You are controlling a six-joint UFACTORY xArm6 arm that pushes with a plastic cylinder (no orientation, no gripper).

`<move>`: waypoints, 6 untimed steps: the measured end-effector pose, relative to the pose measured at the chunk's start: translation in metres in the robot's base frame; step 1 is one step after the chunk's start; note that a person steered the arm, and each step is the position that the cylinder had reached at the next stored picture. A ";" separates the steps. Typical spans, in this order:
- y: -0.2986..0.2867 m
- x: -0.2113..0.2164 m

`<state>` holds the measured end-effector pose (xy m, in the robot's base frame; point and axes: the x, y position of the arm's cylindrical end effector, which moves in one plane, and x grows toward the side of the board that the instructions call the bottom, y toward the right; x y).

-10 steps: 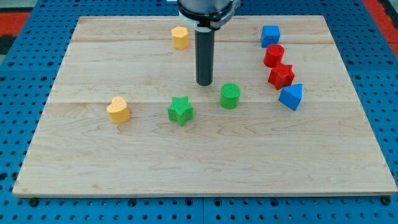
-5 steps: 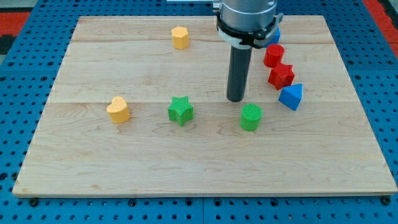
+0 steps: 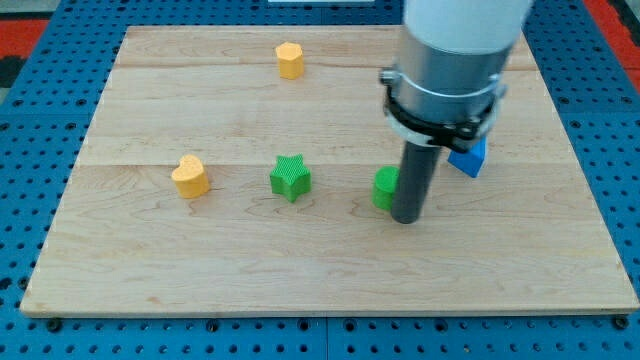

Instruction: Slide the green circle closer to green star

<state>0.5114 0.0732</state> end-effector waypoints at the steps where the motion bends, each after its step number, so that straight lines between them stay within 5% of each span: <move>1: 0.004 0.000; 6: 0.010 -0.016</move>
